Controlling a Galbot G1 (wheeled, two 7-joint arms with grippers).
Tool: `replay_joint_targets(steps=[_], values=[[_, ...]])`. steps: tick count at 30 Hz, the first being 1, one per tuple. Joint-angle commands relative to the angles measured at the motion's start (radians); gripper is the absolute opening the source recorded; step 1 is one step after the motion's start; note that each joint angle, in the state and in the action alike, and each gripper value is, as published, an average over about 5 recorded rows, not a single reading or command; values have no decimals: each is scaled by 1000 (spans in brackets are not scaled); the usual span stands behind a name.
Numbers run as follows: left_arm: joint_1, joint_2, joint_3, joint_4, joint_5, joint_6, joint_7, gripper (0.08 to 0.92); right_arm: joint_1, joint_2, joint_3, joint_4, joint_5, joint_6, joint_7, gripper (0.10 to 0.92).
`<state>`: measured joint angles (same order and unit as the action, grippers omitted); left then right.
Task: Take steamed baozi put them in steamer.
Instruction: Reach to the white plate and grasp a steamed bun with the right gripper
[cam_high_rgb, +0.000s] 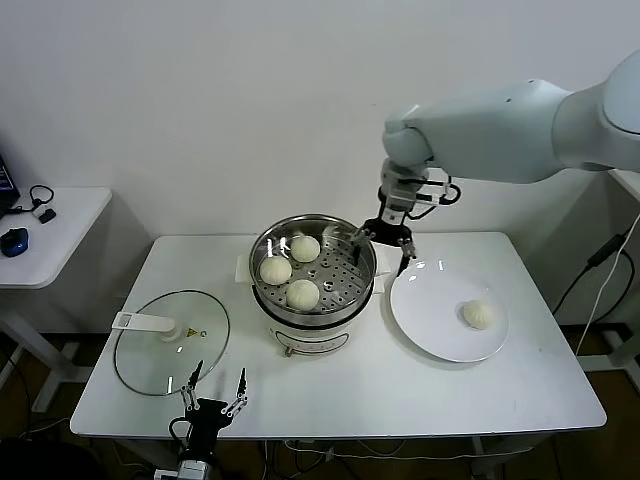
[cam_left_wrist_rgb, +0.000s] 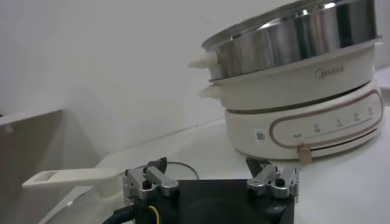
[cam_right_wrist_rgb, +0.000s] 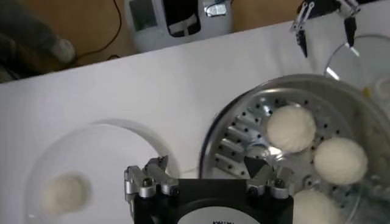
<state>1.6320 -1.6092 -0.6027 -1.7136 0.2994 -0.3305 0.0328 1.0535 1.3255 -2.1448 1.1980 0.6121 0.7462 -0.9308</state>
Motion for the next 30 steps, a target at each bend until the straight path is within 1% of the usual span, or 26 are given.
replay_joint_targets(steps=[1, 5, 9, 19, 30], values=[[1, -49, 3, 1, 1, -1, 0, 823, 76, -101, -105, 58, 170, -535, -149, 823], [3, -49, 2, 1, 1, -2, 0, 823, 68, -158, -108, 71, 203, -602, -169, 823], [6, -49, 0, 1, 1, -4, 0, 823, 48, -222, -114, 64, 206, -634, -180, 823], [7, -49, -6, 1, -2, -1, 2, 823, -92, -322, -70, -67, 131, -659, -183, 823], [6, -49, -17, 17, 0, -6, 1, 823, -239, -369, 35, -179, 37, -663, -173, 823]])
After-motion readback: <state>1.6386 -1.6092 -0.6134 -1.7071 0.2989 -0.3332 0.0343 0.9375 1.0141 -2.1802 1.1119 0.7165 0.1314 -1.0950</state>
